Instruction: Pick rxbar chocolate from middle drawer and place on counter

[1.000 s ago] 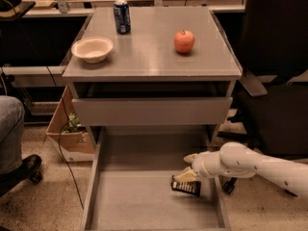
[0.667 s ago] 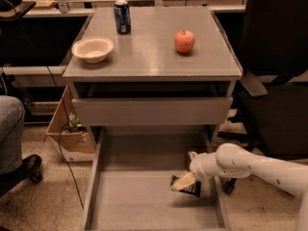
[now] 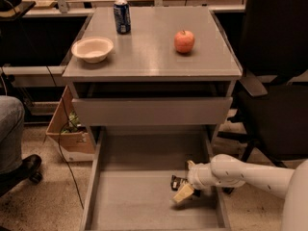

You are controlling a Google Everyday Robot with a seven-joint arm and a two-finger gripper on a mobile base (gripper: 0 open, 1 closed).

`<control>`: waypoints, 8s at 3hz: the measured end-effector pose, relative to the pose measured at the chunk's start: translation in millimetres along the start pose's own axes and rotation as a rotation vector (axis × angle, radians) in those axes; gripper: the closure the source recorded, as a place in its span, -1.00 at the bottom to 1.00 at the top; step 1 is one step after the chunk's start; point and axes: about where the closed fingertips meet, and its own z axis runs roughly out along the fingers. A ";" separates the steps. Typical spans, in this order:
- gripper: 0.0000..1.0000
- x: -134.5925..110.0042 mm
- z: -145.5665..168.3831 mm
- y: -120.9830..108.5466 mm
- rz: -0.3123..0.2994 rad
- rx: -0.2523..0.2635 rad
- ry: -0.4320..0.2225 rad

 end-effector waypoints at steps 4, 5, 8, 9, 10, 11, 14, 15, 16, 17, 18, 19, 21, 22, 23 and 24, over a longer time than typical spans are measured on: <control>0.92 14.3 5.8 1.5 0.013 0.032 0.009; 1.00 5.9 -9.9 2.4 0.017 0.053 -0.003; 1.00 -77.0 -202.8 -13.8 0.060 0.041 -0.215; 1.00 -99.9 -279.3 -1.7 0.051 -0.012 -0.305; 1.00 -101.4 -278.8 -1.0 0.050 -0.014 -0.308; 1.00 -143.1 -332.8 -6.9 -0.009 0.033 -0.297; 1.00 -258.4 -443.7 -29.1 -0.160 0.107 -0.306; 1.00 -298.7 -451.0 -55.7 -0.190 0.094 -0.367; 1.00 -331.1 -450.5 -91.3 -0.211 0.118 -0.416; 1.00 -357.2 -444.2 -125.2 -0.233 0.154 -0.462; 1.00 -375.5 -421.8 -145.1 -0.240 0.159 -0.500; 0.62 -388.3 -395.9 -155.9 -0.233 0.155 -0.518; -0.31 -399.0 -353.6 -165.8 -0.240 0.148 -0.509; -0.91 -403.7 -346.4 -162.5 -0.257 0.129 -0.516; -1.00 -407.1 -348.5 -156.9 -0.270 0.101 -0.525; -1.00 -403.4 -360.7 -154.8 -0.255 0.042 -0.544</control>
Offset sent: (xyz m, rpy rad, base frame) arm -0.0051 -0.0097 -0.0347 -0.0298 0.0021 -0.0351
